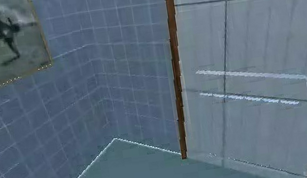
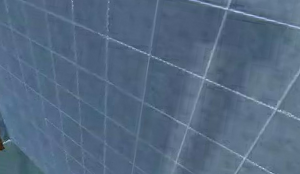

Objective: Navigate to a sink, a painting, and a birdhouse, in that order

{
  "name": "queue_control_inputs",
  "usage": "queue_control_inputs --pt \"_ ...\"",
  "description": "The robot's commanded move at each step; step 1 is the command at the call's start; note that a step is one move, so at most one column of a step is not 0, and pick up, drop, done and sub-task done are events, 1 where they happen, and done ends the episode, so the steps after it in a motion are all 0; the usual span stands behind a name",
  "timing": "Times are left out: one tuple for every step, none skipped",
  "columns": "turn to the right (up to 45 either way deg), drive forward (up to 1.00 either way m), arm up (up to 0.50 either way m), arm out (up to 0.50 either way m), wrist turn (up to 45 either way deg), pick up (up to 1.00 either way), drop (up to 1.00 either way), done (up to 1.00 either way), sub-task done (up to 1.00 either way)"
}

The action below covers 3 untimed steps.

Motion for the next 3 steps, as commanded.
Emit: queue_control_inputs --pt "-45.0 0.00 0.00 0.00 0.0 0.00 0.00 0.00 0.00" --pt "-12.0 0.00 0.00 0.00 0.0 0.00 0.00 0.00 0.00" --pt "-3.0 0.00 0.00 0.00 0.0 0.00 0.00 0.00 0.00"
